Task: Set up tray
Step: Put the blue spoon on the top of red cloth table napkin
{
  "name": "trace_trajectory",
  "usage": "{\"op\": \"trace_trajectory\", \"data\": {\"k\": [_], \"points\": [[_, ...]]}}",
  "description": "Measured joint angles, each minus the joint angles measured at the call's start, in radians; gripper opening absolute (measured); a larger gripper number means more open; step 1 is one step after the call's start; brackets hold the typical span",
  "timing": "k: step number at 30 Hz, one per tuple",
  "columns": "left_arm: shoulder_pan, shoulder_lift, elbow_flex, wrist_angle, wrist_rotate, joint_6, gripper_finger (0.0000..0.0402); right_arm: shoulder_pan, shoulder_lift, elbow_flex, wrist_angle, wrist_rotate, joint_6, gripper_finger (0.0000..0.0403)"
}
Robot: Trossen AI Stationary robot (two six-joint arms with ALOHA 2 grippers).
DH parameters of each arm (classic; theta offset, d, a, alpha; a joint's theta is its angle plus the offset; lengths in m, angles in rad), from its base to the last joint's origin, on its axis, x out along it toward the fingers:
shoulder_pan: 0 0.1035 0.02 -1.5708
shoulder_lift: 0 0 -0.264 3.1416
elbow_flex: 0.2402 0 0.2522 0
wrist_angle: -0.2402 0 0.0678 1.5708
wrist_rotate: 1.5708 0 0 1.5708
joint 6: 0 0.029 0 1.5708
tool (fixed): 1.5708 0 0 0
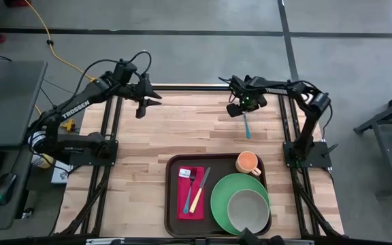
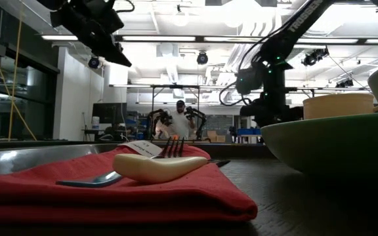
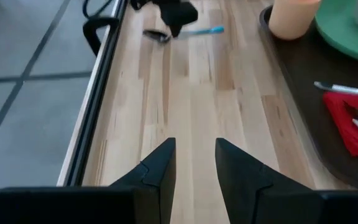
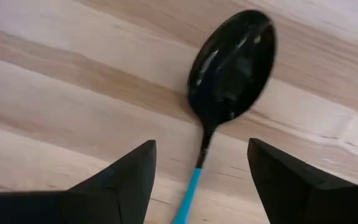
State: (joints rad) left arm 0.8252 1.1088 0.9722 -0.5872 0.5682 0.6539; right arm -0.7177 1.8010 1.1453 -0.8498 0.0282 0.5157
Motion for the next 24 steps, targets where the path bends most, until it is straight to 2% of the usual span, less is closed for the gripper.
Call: {"op": "trace_trajectory", "data": {"k": [3, 12, 24], "points": [[0.045, -0.001, 0.000, -0.031, 0.006, 0.015, 0.0140, 0.006, 0.025, 0.037, -0.060, 0.031, 0.004, 0.0232], [0.139, -0.001, 0.000, -0.064, 0.076, 0.060, 0.0140, 0.051, 0.026, 0.013, -0.033, 0.019, 0.107, 0.0232], [0.156, -0.001, 0.000, -0.060, 0.099, 0.101, 0.0140, 0.074, 0.019, -0.084, 0.090, -0.029, 0.184, 0.0232]]}}
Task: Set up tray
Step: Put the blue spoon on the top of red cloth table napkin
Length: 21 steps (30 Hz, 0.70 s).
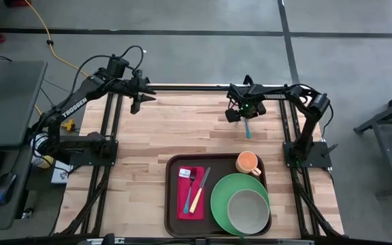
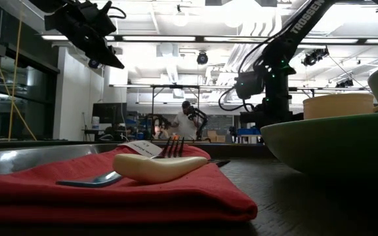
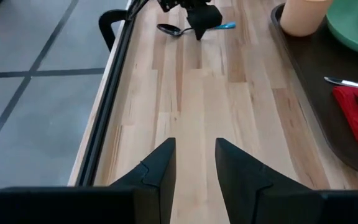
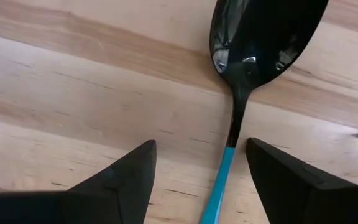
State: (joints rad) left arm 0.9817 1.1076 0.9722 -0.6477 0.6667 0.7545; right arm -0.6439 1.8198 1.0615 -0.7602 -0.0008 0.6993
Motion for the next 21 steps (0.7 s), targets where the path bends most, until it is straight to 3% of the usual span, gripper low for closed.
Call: {"op": "trace_trajectory", "data": {"k": [21], "points": [[0.000, 0.000, 0.000, 0.001, 0.000, 0.025, 0.0140, 0.009, 0.004, -0.004, -0.004, -0.052, 0.003, 0.0232]]}}
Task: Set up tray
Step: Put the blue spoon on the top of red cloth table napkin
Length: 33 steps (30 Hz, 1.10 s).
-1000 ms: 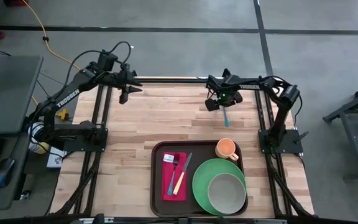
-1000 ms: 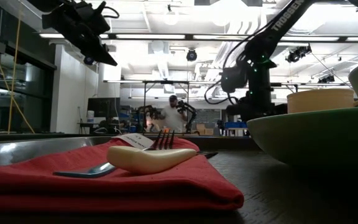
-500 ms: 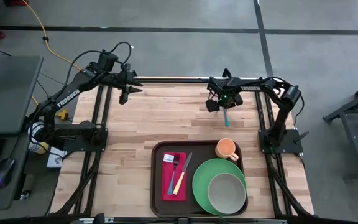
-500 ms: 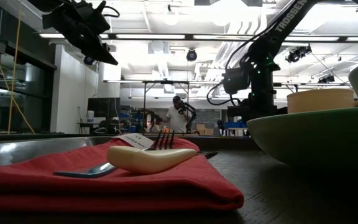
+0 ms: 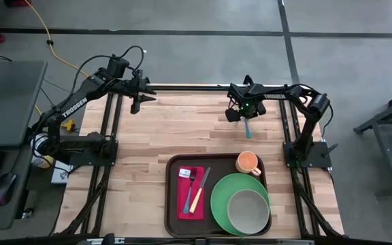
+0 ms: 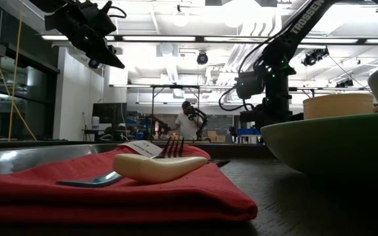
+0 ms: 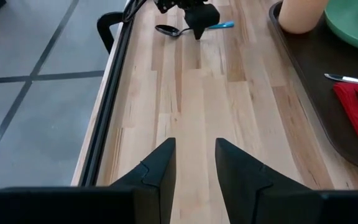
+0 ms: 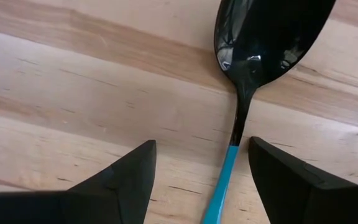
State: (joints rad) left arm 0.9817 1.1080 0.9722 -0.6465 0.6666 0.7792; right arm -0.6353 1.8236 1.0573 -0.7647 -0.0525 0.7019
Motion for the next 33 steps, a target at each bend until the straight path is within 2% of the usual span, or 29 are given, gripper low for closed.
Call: {"op": "trace_trajectory", "data": {"k": [19, 23, 33], "points": [[0.000, 0.000, 0.000, 0.000, 0.007, 0.002, 0.0140, 0.001, 0.001, -0.001, -0.001, -0.007, 0.005, 0.0229], [0.000, 0.000, 0.000, 0.000, 0.007, 0.002, 0.0140, 0.001, 0.002, -0.001, -0.004, -0.007, 0.014, 0.0208], [0.000, 0.000, 0.000, -0.001, 0.007, 0.002, 0.0140, 0.001, 0.002, -0.002, -0.021, -0.010, 0.017, 0.0125]]}}
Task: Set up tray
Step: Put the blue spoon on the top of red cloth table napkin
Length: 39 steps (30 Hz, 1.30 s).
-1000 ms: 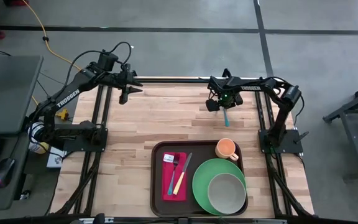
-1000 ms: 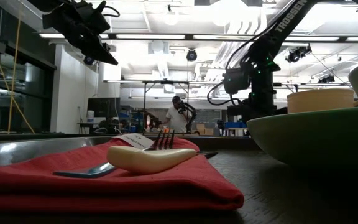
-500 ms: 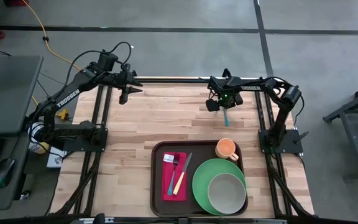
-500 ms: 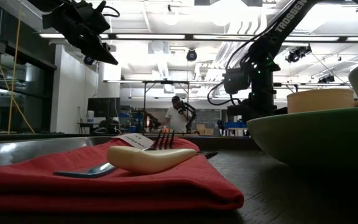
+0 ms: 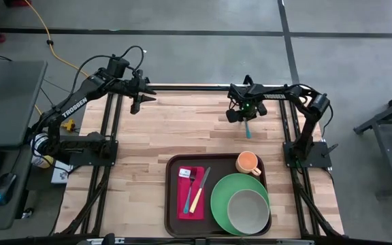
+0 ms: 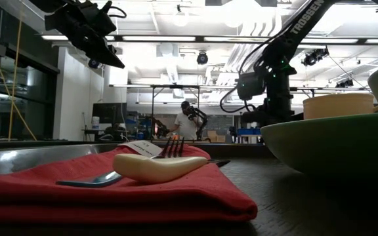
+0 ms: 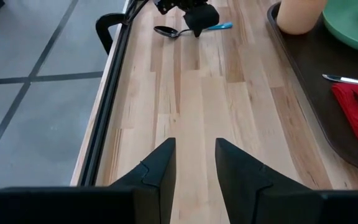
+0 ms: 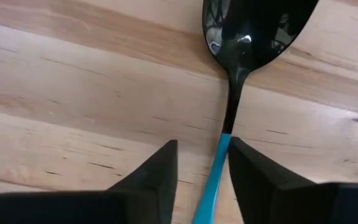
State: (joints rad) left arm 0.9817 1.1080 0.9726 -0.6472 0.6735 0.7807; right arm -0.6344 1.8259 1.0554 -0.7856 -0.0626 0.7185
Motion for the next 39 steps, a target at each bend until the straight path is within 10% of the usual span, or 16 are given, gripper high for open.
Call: {"op": "trace_trajectory", "data": {"k": [12, 28, 39], "points": [[0.000, 0.000, 0.000, -0.001, 0.000, 0.002, 0.0140, 0.001, 0.000, 0.000, -0.016, 0.046, -0.018, 0.0007], [0.000, 0.000, 0.000, -0.006, 0.000, 0.008, 0.0140, 0.030, -0.151, -0.004, -0.019, -0.025, 0.007, 0.0001], [0.000, 0.000, 0.000, -0.006, 0.001, 0.001, 0.0140, 0.271, -0.469, 0.006, -0.008, 0.007, 0.205, 0.0000]]}}
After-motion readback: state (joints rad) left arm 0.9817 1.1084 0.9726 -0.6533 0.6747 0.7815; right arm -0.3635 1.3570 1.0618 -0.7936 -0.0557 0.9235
